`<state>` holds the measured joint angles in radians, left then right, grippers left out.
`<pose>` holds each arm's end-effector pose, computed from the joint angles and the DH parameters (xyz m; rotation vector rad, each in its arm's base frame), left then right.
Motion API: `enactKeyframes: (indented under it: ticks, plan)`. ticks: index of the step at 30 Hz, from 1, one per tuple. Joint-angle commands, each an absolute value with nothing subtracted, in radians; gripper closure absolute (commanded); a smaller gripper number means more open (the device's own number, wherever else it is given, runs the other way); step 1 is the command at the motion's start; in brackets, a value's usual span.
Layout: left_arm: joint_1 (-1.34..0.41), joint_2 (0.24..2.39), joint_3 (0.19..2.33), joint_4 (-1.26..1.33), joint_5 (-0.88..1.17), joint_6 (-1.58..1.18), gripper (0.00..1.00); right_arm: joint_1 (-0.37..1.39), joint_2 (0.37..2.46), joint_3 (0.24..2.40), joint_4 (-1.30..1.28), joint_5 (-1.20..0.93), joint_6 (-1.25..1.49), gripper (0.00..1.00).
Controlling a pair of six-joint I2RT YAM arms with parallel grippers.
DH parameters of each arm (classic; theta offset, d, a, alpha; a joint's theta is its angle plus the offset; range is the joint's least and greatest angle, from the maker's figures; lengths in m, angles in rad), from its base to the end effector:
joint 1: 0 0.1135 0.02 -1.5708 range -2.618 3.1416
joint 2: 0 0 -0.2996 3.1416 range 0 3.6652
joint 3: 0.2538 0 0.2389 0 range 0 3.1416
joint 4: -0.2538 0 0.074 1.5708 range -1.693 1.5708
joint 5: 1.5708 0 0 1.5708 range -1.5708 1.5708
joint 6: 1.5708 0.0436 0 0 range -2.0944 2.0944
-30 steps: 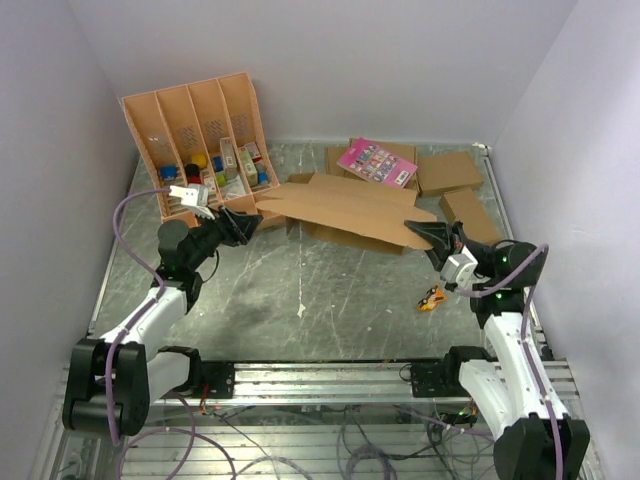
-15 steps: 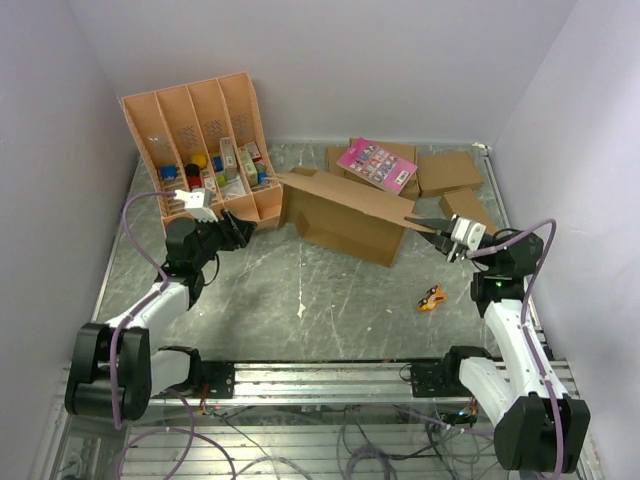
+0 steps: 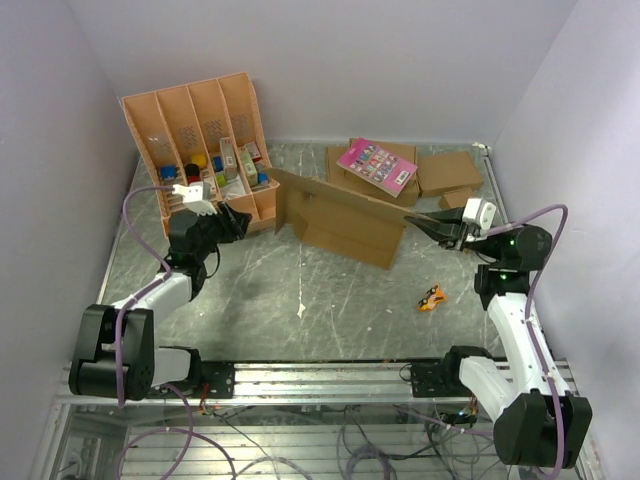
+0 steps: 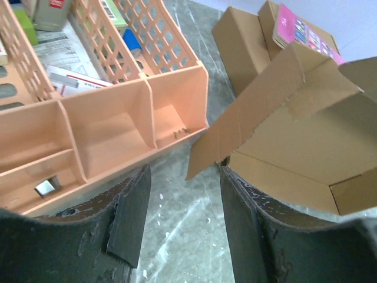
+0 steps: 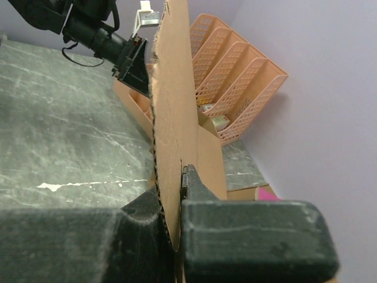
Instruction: Fold the paper box
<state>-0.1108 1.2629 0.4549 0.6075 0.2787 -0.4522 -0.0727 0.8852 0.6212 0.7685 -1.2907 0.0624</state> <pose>0.2431 -0.0391 0.2502 -0.1023 1.8072 -0.6506 0.1472 0.0313 0.3846 -1.0946 0.9843 0.6758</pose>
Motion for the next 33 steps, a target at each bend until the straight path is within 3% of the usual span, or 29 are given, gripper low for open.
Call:
enactKeyframes:
  ticks: [1, 5, 11, 18, 33]
  plan:
    - [-0.098, 1.281, 0.506, 0.615, 0.169, -0.420, 0.43, -0.079, 0.887, 0.664, 0.666, -1.313, 0.104, 1.00]
    - [-0.083, 1.336, 0.536, 0.666, 0.189, -0.399, 0.47, -0.083, 0.900, 0.689, 0.612, -1.312, 0.111, 1.00]
    - [-0.081, 1.506, 0.612, 0.843, 0.418, -0.259, 0.46, -0.096, 0.956, 0.731, 0.591, -1.326, 0.139, 1.00]
    - [-0.088, 1.672, 0.689, 1.048, 0.514, -0.295, 0.47, -0.103, 0.985, 0.743, 0.627, -1.359, 0.167, 1.00]
    - [-0.177, 1.929, 0.999, 0.921, 0.450, -0.302, 0.48, -0.103, 0.980, 0.738, 0.612, -1.385, 0.160, 1.00]
